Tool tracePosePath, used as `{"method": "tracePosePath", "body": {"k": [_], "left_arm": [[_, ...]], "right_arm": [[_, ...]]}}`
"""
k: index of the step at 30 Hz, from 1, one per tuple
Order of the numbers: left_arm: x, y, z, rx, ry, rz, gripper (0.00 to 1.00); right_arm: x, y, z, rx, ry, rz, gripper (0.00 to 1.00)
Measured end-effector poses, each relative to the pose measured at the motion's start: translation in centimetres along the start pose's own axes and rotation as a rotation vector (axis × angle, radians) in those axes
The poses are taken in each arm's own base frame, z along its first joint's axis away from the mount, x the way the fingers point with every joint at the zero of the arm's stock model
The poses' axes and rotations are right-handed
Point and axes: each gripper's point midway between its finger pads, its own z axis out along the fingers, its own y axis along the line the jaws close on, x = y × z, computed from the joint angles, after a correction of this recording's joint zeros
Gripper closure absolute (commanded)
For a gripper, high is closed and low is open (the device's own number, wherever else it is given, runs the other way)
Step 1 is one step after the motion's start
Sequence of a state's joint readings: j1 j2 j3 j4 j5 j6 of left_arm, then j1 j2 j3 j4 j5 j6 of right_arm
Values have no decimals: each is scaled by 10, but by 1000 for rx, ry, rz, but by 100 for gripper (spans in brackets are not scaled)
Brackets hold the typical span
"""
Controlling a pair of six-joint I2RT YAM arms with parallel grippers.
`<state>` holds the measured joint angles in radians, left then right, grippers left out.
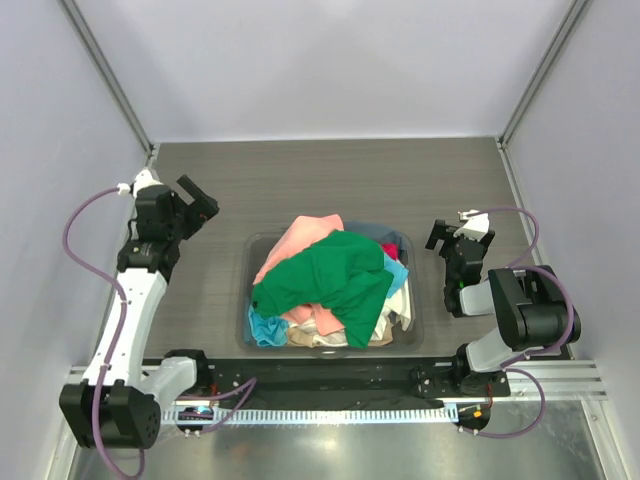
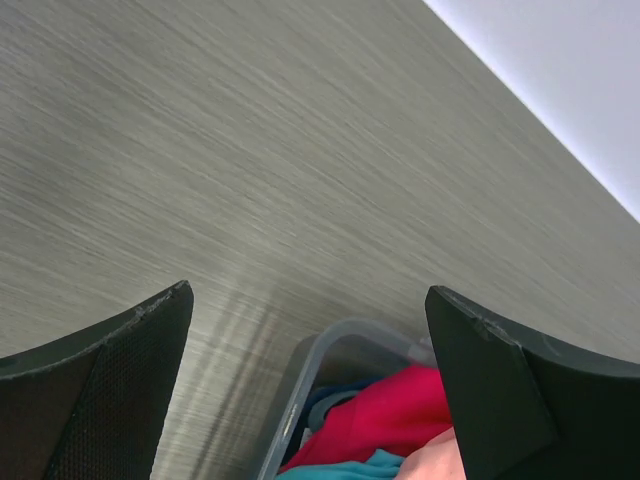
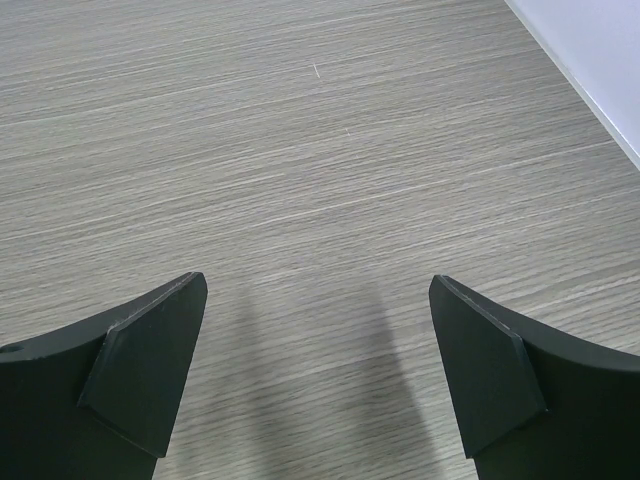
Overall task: Fold and stack the t-shirts
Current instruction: Grab the tshirt from the pile
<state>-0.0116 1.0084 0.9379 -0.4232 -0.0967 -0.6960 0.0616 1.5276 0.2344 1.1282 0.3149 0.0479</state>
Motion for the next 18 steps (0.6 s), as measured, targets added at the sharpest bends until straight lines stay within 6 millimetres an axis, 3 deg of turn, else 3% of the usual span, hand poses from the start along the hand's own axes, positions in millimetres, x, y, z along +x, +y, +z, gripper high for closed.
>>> {"method": "tracePosePath", "body": {"k": [4,8,12,16,18], "left_arm": [[11,2,8,2,105,-20,0],[30,23,9,-59,200,-39,0],[36,39,-9,-127,213,-20,0],[34,42,-35,-115,183,1,0],[32,42,-47,-103,160,17,0]], "right_arm": [[0,0,0,0,0,0,0],[0,0,0,0,0,0,0],[0,0,0,0,0,0,1],[2,6,-2,-11,61,-34,0],[-19,15,5,-20,89,-35,0]]}}
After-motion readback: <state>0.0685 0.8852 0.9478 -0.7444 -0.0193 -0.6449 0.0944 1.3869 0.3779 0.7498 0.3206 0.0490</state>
